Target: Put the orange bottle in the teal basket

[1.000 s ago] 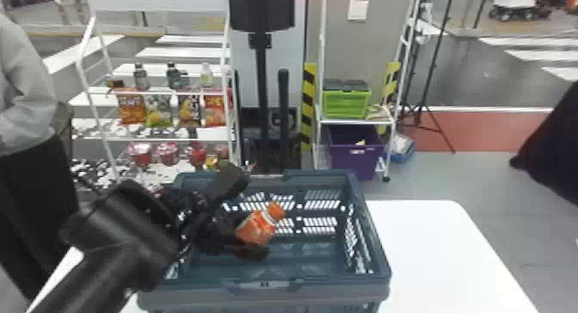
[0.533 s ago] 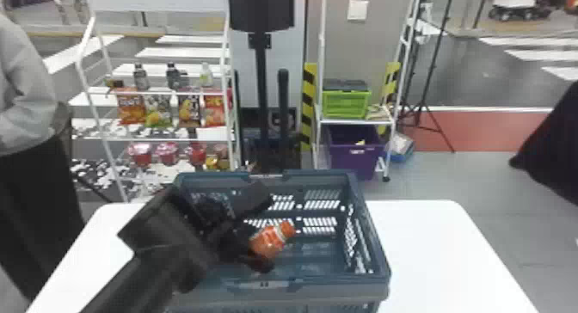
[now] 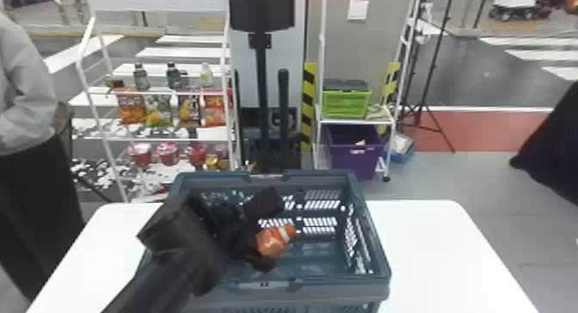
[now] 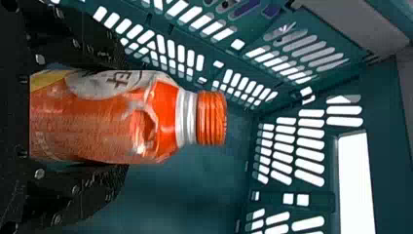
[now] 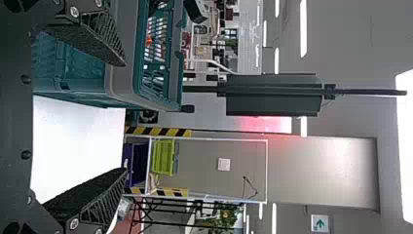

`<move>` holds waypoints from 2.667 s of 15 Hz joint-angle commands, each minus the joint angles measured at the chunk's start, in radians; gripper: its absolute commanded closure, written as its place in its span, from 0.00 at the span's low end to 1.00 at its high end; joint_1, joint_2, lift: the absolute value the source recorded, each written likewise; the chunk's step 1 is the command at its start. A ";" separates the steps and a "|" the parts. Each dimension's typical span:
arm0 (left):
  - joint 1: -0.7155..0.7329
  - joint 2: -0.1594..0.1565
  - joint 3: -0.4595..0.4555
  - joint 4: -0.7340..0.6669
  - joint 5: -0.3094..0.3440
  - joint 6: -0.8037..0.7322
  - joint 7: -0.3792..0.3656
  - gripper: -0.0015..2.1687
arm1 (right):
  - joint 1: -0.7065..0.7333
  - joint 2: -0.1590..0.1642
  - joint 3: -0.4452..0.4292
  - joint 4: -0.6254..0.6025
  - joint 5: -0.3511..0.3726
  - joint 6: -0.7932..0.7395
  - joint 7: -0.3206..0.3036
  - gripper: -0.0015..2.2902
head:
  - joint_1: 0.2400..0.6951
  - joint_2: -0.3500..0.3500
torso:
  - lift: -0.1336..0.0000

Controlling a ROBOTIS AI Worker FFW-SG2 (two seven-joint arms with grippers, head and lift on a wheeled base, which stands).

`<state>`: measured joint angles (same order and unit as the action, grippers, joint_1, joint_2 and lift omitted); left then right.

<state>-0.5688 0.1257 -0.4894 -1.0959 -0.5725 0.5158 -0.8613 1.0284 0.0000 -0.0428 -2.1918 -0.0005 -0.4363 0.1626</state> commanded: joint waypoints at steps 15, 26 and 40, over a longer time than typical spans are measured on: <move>0.267 -0.047 0.489 -0.585 0.312 0.208 0.045 0.01 | 0.002 0.001 -0.019 -0.006 -0.012 0.000 0.000 0.05 | 0.57 0.50 | 1.00; 0.779 -0.128 0.948 -1.076 0.757 0.330 0.220 0.01 | -0.008 0.001 -0.017 -0.028 -0.015 0.015 0.002 0.05 | 0.57 0.50 | 1.00; 1.297 -0.128 0.623 -0.995 0.654 -0.599 0.728 0.01 | -0.064 0.001 0.081 -0.052 0.028 0.187 0.000 0.05 | 0.57 0.50 | 1.00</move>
<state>0.7027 0.0000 0.1696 -2.0960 0.0886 -0.0316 -0.1532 0.9706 0.0000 0.0278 -2.2457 0.0223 -0.2629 0.1635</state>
